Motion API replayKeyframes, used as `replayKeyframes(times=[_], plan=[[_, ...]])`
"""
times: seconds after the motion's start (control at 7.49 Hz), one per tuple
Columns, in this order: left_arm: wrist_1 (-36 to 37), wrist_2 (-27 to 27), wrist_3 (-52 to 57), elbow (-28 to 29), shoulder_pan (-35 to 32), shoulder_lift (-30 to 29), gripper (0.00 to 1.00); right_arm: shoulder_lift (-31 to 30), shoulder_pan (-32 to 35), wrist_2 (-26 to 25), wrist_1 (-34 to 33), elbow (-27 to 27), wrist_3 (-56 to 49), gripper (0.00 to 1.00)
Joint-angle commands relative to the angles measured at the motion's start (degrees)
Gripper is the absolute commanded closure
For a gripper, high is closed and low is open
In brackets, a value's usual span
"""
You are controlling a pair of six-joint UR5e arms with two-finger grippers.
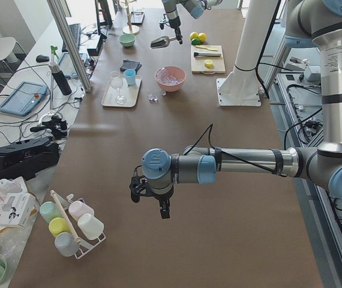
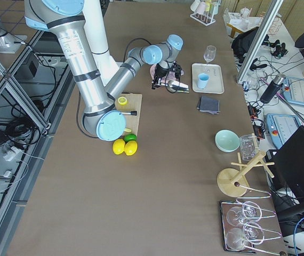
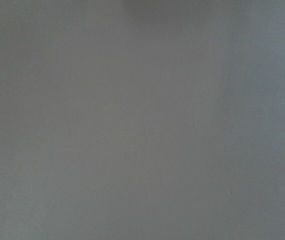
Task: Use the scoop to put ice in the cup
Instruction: 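Carry the empty scoop back toward its spot beside the bowl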
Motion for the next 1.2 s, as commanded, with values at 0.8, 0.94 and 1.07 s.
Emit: replayKeyframes(times=[0.8, 0.94, 1.07], plan=[[0.08, -0.13, 0.10, 3.21, -1.23, -1.88, 0.02, -11.49, -7.53, -7.04, 38.85, -9.99, 18.83, 1.00], [0.08, -0.13, 0.01, 3.21, -1.14, -1.88, 0.02, -11.49, -7.88, -7.57, 38.85, -10.07, 18.75, 1.00], [0.08, -0.13, 0.10, 3.21, -1.14, -1.88, 0.02, -11.58, -8.06, -7.74, 38.85, -10.07, 18.66, 1.00]])
